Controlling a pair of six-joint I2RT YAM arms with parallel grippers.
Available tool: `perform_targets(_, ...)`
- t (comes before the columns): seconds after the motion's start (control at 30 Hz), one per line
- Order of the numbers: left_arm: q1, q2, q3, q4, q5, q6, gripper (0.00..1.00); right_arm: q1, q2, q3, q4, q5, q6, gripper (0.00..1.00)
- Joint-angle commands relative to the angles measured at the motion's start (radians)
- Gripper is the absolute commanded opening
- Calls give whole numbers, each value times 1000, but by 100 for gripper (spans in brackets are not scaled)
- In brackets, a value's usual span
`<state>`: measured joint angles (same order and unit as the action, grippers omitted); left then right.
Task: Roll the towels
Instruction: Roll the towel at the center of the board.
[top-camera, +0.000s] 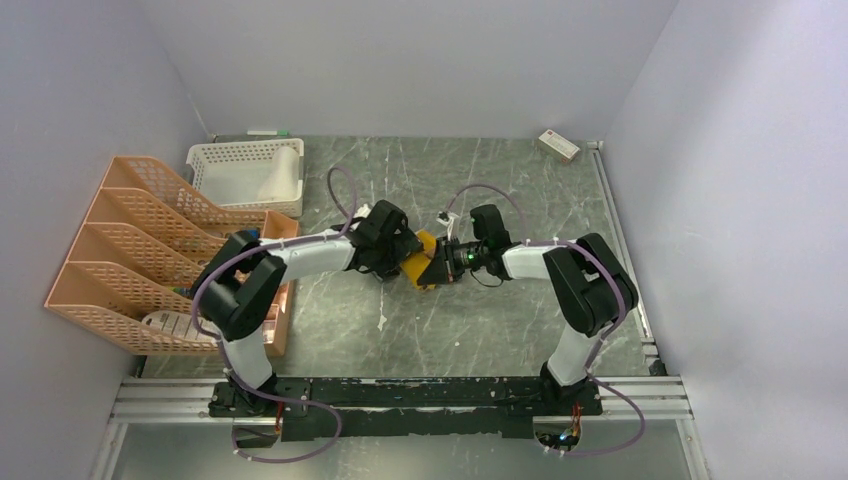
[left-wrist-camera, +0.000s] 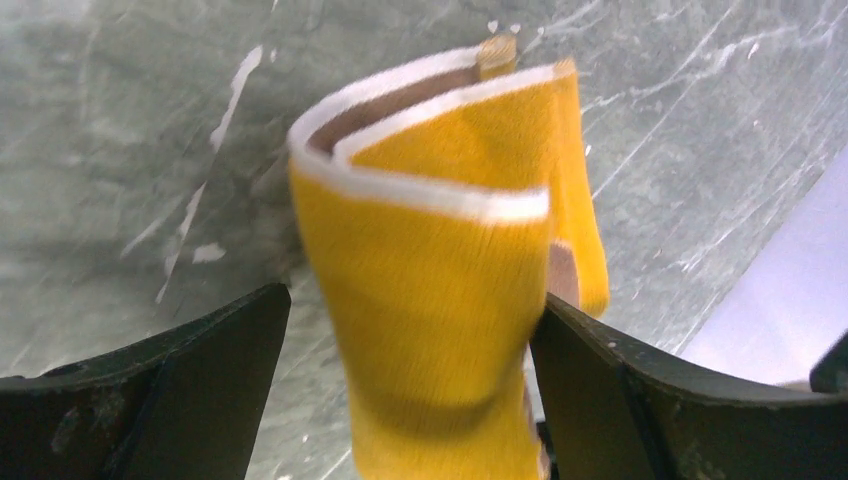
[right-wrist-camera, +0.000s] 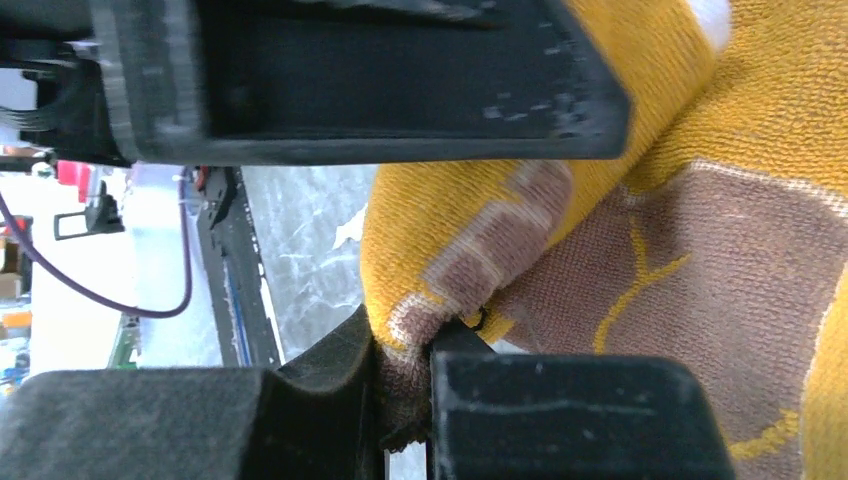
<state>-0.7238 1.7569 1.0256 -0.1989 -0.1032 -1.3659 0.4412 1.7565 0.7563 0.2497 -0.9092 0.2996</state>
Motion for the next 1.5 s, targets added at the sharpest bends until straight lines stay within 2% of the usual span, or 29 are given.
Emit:
perform_targets(0.0,-5,76,55,25,-21,32,95,-20,11,-16,54,-92,50,0)
perform_targets(0.03,-6,87,53,39,-15,35,91,-25,1,-19,47,-83,47,1)
perform_targets(0.07,-6,95,49,56,-7,34,87,-28,-11,-18,29,-63,38,10)
perform_targets(0.13,-4,101,16,105,2,31,74,-30,-58,-4,-66,72,-17,42)
perform_targets(0.17,-5,100,2,128,3,29,66,-30,-91,-2,-105,142,-46,66)
perform_targets(0.2,-6,98,-10,143,0,29,56,-29,-126,1,-138,218,-74,95)
perform_targets(0.23,-5,97,-14,149,-5,32,45,-29,-162,8,-176,310,-103,99)
perform_targets(0.27,-5,97,-14,146,-11,37,34,-26,-204,12,-210,407,-129,100)
perform_targets(0.3,-5,100,-5,131,-20,37,17,-20,-246,13,-237,539,-147,100)
perform_targets(0.33,-4,103,6,110,-26,44,11,11,-320,8,-255,677,-184,100)
perform_targets(0.43,-3,100,15,100,-43,63,7,182,-541,-95,-167,1146,-322,100)
perform_targets(0.47,-4,98,17,98,-48,70,7,224,-621,-153,-54,1208,-371,100)
perform_targets(0.5,-5,98,22,92,-52,75,7,236,-690,-214,33,1210,-363,100)
perform_targets(0.57,-5,99,30,84,-57,84,7,216,-783,-341,215,1191,-162,100)
perform_targets(0.6,-4,99,33,82,-60,87,7,184,-788,-365,228,1070,-89,100)
perform_targets(0.63,-4,100,36,77,-62,91,7,161,-764,-340,173,921,-105,100)
perform_targets(0.67,-4,102,42,68,-65,96,7,169,-701,-269,70,863,-152,100)
perform_targets(0.7,-4,103,46,61,-65,99,7,229,-617,-174,-69,932,-185,100)
perform_targets(0.73,-4,105,48,57,-63,102,7,316,-542,-101,-162,1069,-239,100)
perform_targets(0.8,-2,117,50,61,-48,103,7,488,-416,-43,-211,1286,-342,100)
perform_targets(0.9,8,133,36,92,7,90,7,600,-277,10,-250,1360,-393,100)
perform_targets(1.07,19,128,1,128,34,67,7,623,-217,8,-243,1298,-406,100)
perform_targets(1.33,26,112,-21,139,53,70,7,624,-110,5,-165,1459,-383,99)
perform_targets(1.4,29,116,-21,136,58,69,7,624,-89,7,-143,1459,-381,90)
perform_targets(1.43,29,118,-22,135,61,67,7,623,-77,14,-141,1458,-379,83)
perform_targets(1.47,31,119,-22,134,64,65,7,622,-66,20,-142,1459,-377,71)
